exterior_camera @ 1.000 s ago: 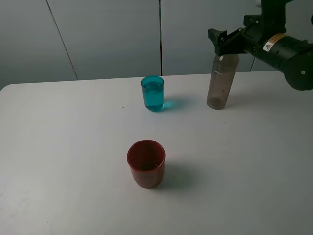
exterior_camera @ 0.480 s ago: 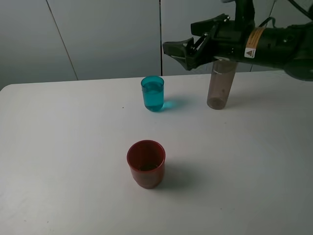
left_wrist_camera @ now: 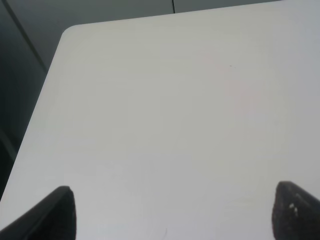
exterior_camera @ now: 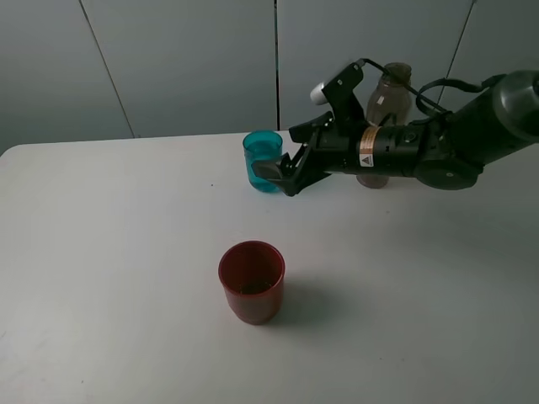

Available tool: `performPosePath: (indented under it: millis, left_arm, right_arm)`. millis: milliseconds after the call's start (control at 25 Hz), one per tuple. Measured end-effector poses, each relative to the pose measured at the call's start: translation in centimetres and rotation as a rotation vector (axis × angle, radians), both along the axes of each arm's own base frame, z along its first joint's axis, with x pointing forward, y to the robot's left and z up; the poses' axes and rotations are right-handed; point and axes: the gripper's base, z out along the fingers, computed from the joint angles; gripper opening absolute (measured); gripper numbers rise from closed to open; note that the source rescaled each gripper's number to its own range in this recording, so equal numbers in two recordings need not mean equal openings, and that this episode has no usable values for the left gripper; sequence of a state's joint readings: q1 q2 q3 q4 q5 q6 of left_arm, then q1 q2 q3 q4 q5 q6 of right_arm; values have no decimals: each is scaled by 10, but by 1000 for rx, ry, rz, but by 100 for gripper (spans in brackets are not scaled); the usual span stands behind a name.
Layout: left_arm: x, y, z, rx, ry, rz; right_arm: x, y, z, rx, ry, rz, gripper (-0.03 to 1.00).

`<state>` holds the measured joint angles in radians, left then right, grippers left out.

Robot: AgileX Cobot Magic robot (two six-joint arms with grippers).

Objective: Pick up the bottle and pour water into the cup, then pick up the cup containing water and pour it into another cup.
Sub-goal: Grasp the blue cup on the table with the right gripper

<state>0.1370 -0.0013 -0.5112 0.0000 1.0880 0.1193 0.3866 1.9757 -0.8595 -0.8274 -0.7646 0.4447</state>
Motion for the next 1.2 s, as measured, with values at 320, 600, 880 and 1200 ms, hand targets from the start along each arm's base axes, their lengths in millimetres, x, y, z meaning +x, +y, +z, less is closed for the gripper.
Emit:
performPosePath:
  millis: [320, 600, 880, 1200]
  left_arm:
    - [0, 0, 0, 0, 0, 0]
    - [0, 0, 0, 0, 0, 0]
    - [0, 0, 0, 0, 0, 0]
    - [0, 0, 0, 0, 0, 0]
  right_arm:
    - [19, 8, -6, -11, -23, 12, 100]
    - [31, 13, -24, -37, -13, 18, 100]
    - [33, 12, -38, -67, -4, 7, 100]
    - [37, 8, -45, -78, 15, -59, 100]
